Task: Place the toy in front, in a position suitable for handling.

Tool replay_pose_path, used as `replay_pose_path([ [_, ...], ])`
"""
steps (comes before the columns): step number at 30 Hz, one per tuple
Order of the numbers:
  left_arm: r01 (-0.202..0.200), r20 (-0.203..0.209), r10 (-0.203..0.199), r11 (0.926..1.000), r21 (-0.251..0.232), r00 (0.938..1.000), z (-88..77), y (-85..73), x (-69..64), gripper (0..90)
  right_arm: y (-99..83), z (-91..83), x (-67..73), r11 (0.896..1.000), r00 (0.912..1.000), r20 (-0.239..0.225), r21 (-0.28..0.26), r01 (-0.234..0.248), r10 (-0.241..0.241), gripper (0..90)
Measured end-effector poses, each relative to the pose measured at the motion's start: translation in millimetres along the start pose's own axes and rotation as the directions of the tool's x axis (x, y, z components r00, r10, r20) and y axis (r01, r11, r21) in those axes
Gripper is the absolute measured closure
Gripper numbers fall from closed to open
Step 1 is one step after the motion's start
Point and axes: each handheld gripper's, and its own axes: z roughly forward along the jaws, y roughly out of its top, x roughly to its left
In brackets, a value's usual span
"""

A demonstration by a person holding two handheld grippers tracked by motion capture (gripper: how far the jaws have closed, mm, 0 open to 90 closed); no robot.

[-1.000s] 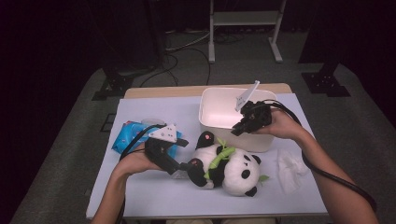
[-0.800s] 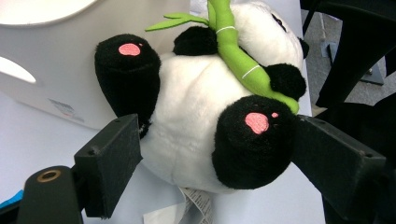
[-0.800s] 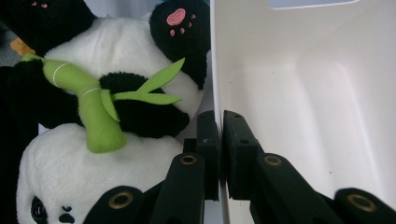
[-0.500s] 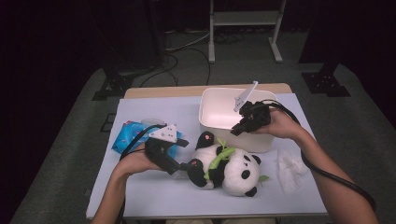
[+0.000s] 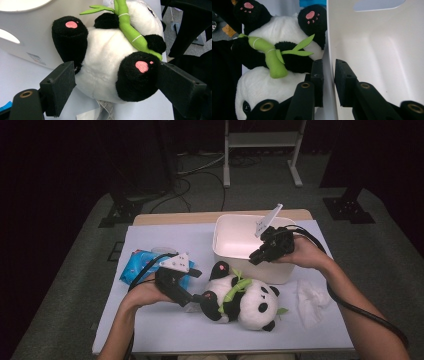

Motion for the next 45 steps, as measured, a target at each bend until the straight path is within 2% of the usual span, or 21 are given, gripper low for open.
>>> replay_pose_path([
  [6,0.004,-0.009,-0.004,1.0000,-0.001,1.0000,-1.8,-0.6,0.3,15.7,1.4,-9.0,7.4,1.000,0.9995,0.026,-0.010,0.019,-0.019,72.5],
  [15,0.008,-0.011,-0.008,1.0000,0.002,0.9999,-2.1,-1.6,0.6,15.6,2.7,-16.9,23.3,0.998,0.9988,0.008,-0.033,0.049,-0.048,70.5],
  [26,0.009,-0.014,-0.009,0.9999,0.006,0.9999,-2.4,-2.0,0.4,15.6,2.3,2.3,40.3,0.996,0.9950,-0.053,0.000,0.085,-0.085,65.7],
  [32,0.008,-0.016,-0.008,1.0000,0.004,0.9998,-3.6,-2.4,0.4,15.6,1.1,14.3,41.8,0.996,0.9926,-0.085,0.010,0.088,-0.087,62.4],
  [45,0.001,-0.020,0.000,0.9999,0.014,0.9998,-3.3,-2.8,0.8,15.6,-3.4,31.0,44.4,0.995,0.9888,-0.118,0.034,0.096,-0.092,58.9],
])
